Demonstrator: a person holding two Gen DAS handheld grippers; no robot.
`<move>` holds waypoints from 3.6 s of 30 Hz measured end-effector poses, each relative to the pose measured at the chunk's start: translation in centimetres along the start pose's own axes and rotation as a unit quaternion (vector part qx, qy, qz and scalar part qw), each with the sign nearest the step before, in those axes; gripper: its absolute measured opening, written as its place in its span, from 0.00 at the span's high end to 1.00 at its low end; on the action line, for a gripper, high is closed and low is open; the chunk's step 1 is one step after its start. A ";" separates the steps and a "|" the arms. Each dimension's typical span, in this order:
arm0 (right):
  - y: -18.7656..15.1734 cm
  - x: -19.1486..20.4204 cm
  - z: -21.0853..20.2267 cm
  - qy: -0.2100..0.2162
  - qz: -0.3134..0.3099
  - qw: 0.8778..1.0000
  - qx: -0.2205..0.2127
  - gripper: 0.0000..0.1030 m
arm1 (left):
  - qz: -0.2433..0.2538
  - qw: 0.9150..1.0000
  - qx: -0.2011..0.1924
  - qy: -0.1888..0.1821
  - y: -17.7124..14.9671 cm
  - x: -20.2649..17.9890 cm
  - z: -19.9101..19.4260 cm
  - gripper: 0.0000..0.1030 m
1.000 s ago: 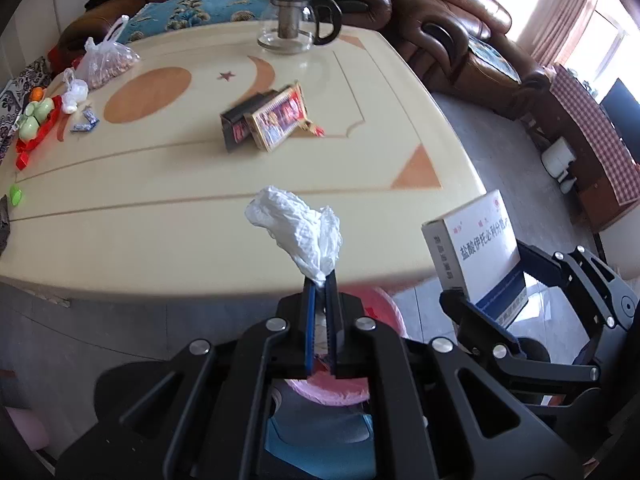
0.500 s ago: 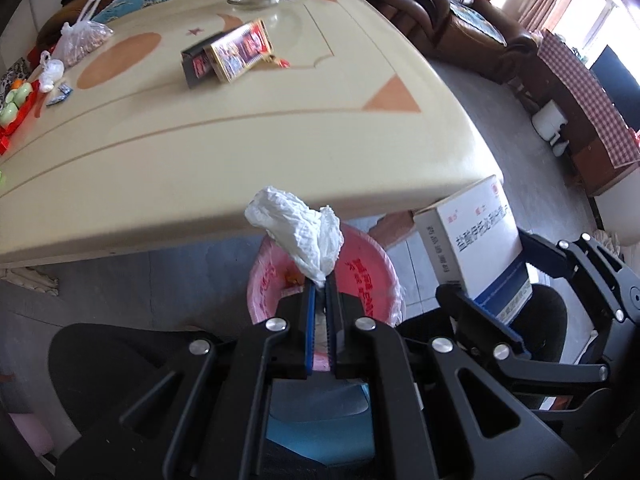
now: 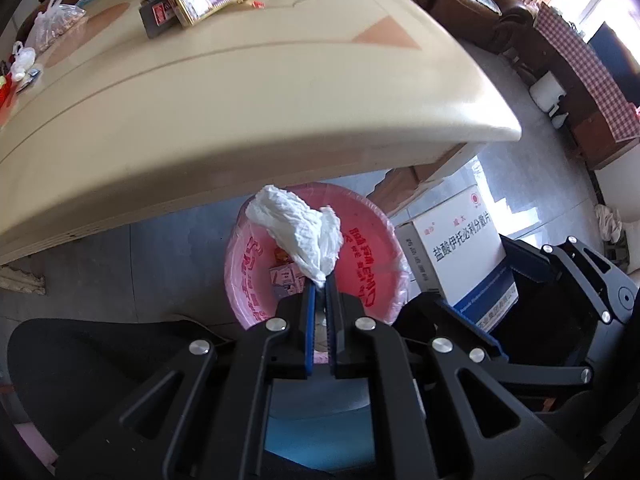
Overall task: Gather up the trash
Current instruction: 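Carry the tissue and white medicine box down over the pink bin, then open both tools to drop the tissue and box into the bin, then raise both tools back over the table toward the black and purple boxes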
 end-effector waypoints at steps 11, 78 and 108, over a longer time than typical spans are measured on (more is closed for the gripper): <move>-2.0 -1.8 5.5 0.009 0.023 0.999 0.045 0.41 | 0.019 0.999 0.041 0.000 -1.1 -0.8 5.8 0.94; -4.6 -1.1 10.8 0.091 0.010 0.988 0.124 0.30 | 0.072 0.991 0.097 0.057 -1.9 2.1 8.4 0.31; 31.5 5.4 -11.2 0.177 -0.379 0.908 -0.011 0.07 | 0.235 0.957 0.042 0.163 24.6 17.7 -7.3 0.11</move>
Point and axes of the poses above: each gripper's, at about its wrist camera, not at the fingertips, and z roughly the way its jaws point, x to its left, y to its top, the point moved 7 cm from there along z, roughly the way its jaws point, and after that the axes turned 12 degrees about y, right-handed, at the moved point
